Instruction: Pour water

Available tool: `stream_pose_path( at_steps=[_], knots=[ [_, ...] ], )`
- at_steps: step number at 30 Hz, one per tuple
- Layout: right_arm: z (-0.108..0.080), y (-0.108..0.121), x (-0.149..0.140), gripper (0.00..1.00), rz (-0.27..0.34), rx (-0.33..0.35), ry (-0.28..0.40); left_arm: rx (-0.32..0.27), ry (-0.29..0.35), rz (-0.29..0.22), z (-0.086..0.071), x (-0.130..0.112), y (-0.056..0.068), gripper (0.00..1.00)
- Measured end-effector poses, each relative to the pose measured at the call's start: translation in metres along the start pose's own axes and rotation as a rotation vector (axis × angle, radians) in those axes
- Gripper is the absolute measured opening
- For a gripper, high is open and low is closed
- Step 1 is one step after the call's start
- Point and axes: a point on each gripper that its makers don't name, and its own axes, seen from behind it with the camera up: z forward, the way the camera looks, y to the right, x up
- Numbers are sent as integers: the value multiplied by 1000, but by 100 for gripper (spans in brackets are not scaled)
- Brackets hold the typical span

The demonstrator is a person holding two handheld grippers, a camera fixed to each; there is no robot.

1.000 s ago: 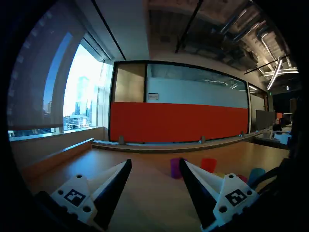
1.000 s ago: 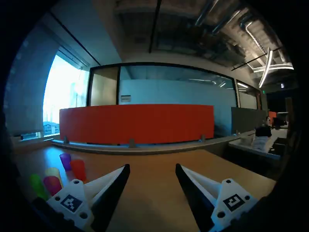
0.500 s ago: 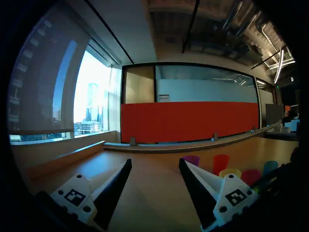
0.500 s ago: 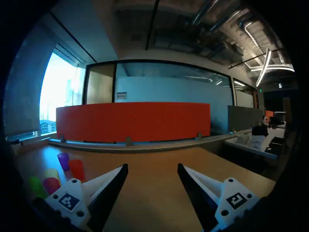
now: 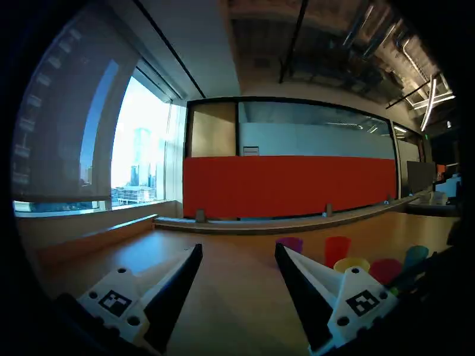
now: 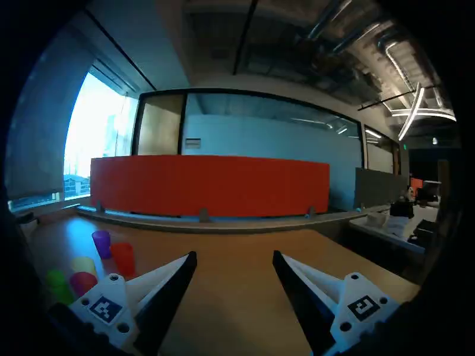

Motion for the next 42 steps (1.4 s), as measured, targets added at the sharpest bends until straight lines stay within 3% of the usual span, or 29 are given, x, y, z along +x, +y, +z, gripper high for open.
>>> stream_pose_path(
  at_steps=[20,42],
  knots=[
    [1,-7,-5,99,-23,24,-15,-26,-42,-4,10,-21,16,90],
    [-4,0,-8,99,-9,24,-14,-13,-77,-1,16,-37,13,90]
  ],
)
